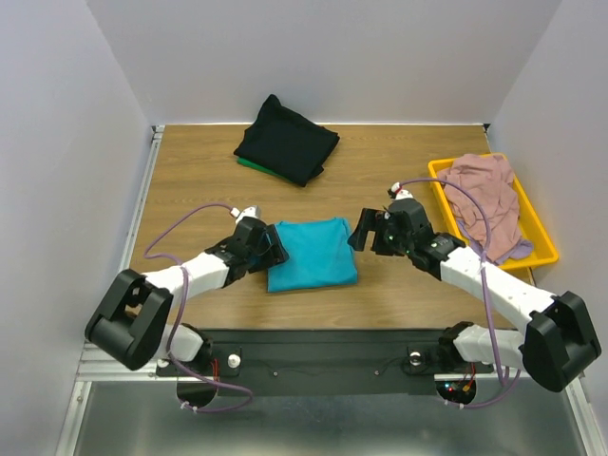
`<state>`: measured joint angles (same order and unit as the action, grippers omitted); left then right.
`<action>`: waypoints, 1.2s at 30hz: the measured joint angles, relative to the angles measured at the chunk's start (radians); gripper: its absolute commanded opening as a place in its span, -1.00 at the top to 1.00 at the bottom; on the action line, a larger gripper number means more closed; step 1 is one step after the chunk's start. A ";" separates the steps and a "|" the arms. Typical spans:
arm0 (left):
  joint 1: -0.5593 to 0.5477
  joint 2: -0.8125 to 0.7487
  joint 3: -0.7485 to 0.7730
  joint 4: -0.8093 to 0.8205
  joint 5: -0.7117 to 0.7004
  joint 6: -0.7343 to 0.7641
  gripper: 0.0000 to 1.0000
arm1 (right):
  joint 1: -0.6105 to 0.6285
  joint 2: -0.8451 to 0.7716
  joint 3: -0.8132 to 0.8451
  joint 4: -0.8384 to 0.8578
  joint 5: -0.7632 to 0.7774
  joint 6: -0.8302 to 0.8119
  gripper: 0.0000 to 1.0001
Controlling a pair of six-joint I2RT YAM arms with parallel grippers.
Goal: Fold and stack the t-shirts
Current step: Neatly place the folded tshirt to the corner
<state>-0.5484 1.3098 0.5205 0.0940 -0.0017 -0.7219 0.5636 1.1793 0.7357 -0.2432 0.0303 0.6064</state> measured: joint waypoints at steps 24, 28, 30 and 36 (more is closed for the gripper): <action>-0.186 0.626 0.797 -0.315 -0.413 0.203 1.00 | 0.000 -0.168 -0.067 -0.067 0.200 0.010 -1.00; -0.185 0.690 0.964 -0.342 -0.550 0.389 1.00 | 0.000 -0.189 -0.071 -0.067 0.225 0.002 -1.00; -0.184 0.702 1.013 -0.323 -0.590 0.480 1.00 | 0.000 -0.197 -0.071 -0.067 0.243 -0.002 -1.00; -0.184 0.749 1.151 -0.267 -0.706 0.703 1.00 | 0.000 -0.214 -0.074 -0.067 0.285 -0.009 -1.00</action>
<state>-0.7322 2.0586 1.6711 -0.1726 -0.7078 -0.0185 0.5632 0.9653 0.6617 -0.3099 0.3153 0.5976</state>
